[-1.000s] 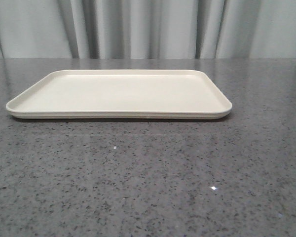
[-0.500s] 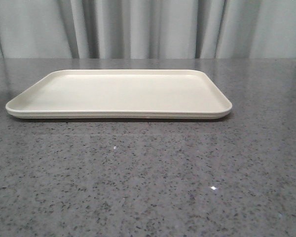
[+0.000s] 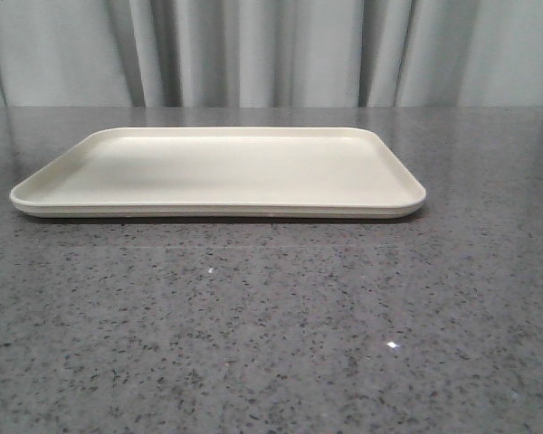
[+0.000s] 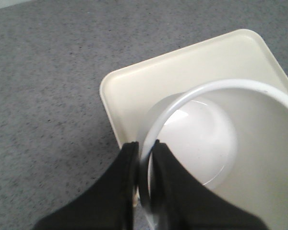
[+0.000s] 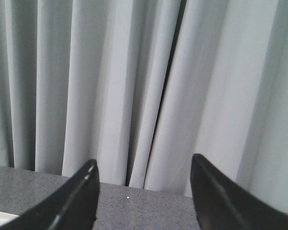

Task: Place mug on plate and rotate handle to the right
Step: 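Lift the mug with the left gripper and carry it over the tray, then lower the mug onto the tray and open the left gripper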

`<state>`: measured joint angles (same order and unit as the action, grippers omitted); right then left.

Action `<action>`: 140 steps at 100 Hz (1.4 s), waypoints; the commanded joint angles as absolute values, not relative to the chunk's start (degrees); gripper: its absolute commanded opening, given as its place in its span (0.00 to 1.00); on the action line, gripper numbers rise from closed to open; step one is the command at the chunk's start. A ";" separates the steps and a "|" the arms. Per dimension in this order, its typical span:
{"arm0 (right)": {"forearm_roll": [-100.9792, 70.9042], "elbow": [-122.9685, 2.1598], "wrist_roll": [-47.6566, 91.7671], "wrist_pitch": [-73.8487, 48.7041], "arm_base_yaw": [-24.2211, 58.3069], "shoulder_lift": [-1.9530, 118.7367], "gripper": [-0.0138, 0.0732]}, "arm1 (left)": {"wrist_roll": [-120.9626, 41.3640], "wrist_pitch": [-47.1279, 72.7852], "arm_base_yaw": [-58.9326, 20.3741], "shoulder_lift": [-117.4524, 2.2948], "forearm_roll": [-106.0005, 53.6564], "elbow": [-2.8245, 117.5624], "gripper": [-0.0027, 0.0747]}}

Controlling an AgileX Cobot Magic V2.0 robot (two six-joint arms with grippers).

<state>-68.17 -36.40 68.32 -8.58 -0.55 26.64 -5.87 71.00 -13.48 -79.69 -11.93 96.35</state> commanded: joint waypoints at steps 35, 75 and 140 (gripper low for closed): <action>-68.45 -38.00 68.70 -7.22 -0.80 27.30 0.66 | -5.77 62.04 -22.19 -87.33 -13.56 98.17 0.01; -68.45 -38.00 68.70 -7.16 -0.80 27.30 0.66 | -6.02 62.39 -22.87 -94.10 -16.16 98.17 0.01; -68.45 -38.00 68.70 -7.11 -0.80 27.30 0.66 | -6.24 65.03 -27.84 -98.20 -15.70 98.17 0.01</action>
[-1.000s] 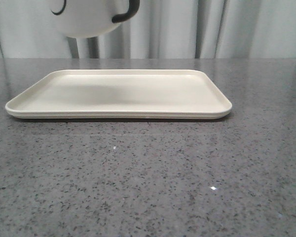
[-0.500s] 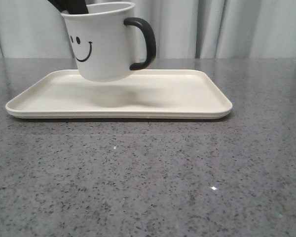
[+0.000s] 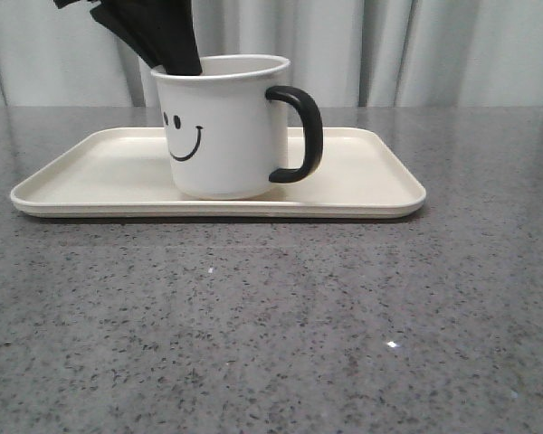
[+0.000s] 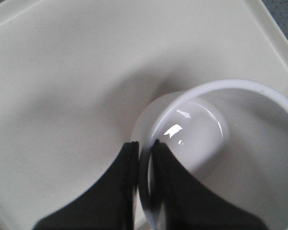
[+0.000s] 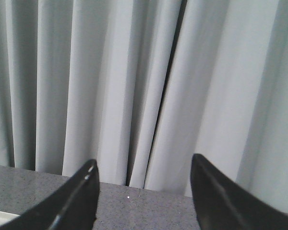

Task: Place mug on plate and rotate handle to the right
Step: 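Lower the mug onto the tray and open the left gripper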

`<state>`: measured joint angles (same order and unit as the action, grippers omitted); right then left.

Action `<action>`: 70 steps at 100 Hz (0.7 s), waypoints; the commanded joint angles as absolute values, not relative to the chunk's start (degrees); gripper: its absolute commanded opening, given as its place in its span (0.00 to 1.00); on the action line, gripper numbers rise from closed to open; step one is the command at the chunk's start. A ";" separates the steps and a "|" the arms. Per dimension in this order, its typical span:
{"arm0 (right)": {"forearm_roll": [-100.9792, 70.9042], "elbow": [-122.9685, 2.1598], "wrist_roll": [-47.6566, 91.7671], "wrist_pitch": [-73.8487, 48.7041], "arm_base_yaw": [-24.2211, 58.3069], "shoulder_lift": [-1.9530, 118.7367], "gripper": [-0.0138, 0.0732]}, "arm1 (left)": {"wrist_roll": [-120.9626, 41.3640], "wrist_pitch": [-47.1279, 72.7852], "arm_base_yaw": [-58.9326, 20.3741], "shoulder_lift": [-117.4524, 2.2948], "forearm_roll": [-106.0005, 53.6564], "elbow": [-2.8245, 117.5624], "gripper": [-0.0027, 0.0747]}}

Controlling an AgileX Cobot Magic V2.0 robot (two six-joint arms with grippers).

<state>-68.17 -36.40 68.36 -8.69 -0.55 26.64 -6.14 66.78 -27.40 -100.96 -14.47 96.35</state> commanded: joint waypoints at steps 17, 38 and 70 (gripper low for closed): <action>-68.45 -38.00 68.70 -7.11 -0.80 27.30 0.66 | -6.24 62.82 -27.84 -98.20 -15.57 98.17 0.01; -68.45 -38.00 68.70 -7.11 -0.80 27.30 0.66 | -6.24 61.79 -27.84 -98.20 -15.43 98.17 0.01; -68.45 -38.00 68.70 -7.16 -0.80 27.30 0.66 | -6.24 61.01 -27.73 -98.20 -14.47 98.17 0.01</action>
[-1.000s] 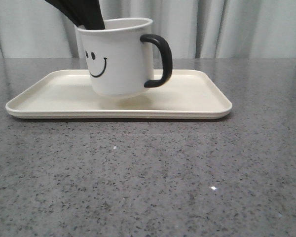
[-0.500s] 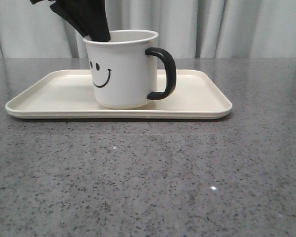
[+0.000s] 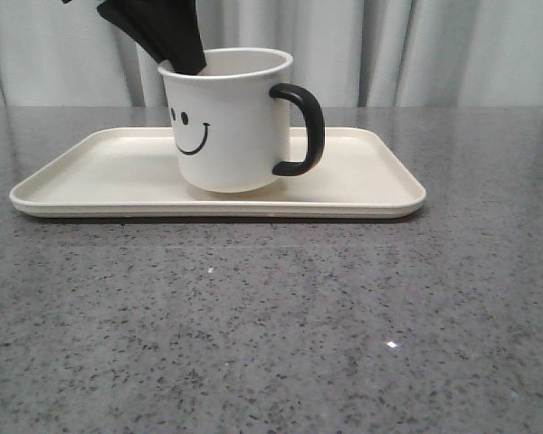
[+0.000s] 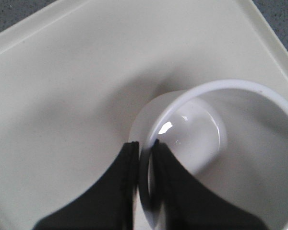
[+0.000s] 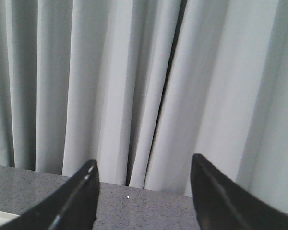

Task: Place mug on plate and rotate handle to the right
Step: 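Lower the mug onto the tray and open the left gripper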

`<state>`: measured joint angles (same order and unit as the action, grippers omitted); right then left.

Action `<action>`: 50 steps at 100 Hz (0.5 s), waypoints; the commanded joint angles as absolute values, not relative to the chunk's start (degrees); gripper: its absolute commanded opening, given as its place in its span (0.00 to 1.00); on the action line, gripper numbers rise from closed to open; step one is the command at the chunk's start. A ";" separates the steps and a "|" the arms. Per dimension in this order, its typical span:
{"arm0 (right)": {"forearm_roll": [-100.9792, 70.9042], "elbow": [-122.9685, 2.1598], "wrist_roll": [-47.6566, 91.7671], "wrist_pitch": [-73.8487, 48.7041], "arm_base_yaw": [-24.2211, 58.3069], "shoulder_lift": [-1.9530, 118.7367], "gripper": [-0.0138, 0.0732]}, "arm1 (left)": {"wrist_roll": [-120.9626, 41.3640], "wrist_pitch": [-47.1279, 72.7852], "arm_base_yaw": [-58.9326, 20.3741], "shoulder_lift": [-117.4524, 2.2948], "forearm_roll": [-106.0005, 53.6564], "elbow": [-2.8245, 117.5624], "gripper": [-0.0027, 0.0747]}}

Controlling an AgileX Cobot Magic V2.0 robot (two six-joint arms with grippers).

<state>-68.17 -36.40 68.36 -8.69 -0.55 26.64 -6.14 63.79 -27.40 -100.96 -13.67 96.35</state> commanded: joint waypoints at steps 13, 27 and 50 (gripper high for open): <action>-68.45 -38.00 68.70 -7.16 -0.80 27.30 0.66 | -6.13 60.57 -27.73 -98.28 -13.42 98.17 0.01; -68.45 -38.00 68.70 -7.16 -0.80 27.30 0.66 | -5.64 59.58 -27.73 -98.69 -12.78 98.17 0.01; -68.45 -38.00 68.70 -7.16 -0.80 27.30 0.66 | -5.64 60.47 -27.73 -100.90 -12.90 98.17 0.01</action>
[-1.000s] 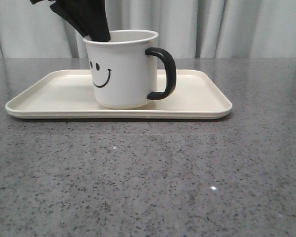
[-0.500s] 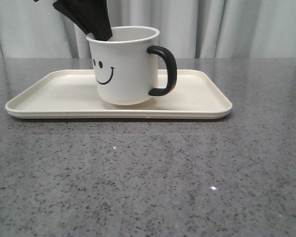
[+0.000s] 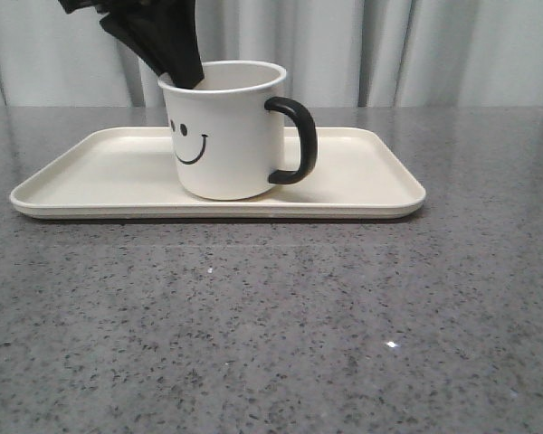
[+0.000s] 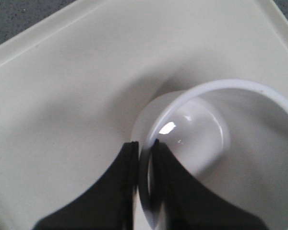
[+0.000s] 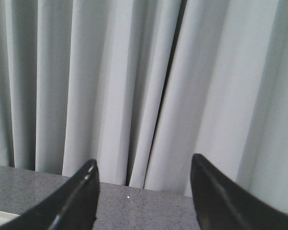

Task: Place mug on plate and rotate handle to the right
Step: 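Lower the mug onto the tray and open the left gripper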

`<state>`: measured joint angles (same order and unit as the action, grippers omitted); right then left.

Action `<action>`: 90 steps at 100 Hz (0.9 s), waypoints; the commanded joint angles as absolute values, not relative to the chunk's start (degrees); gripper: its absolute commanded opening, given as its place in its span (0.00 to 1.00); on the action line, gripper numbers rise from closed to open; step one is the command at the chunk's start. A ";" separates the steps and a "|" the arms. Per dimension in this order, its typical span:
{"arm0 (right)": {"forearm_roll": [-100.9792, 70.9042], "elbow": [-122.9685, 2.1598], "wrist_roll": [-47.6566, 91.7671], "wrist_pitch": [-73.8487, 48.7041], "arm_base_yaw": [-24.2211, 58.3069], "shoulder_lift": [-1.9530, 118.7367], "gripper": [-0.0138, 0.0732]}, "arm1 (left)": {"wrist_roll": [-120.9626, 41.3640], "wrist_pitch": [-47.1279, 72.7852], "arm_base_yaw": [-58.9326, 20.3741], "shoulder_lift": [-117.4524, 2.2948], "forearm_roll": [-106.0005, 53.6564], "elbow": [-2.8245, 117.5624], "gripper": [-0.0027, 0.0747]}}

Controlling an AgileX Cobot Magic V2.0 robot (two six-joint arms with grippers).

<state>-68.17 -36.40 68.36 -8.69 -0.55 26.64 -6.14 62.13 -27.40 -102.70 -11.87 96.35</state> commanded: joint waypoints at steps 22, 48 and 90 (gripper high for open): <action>-68.45 -38.00 68.70 -7.16 -0.80 27.30 0.66 | -5.64 61.14 -27.73 -101.31 -12.68 98.17 0.01; -68.45 -38.00 68.70 -7.16 -0.80 27.30 0.66 | -5.64 61.18 -27.73 -101.31 -12.68 98.17 0.01; -68.45 -38.00 68.70 -7.16 -0.80 27.30 0.66 | -5.64 62.17 -27.73 -101.31 -12.68 99.13 0.01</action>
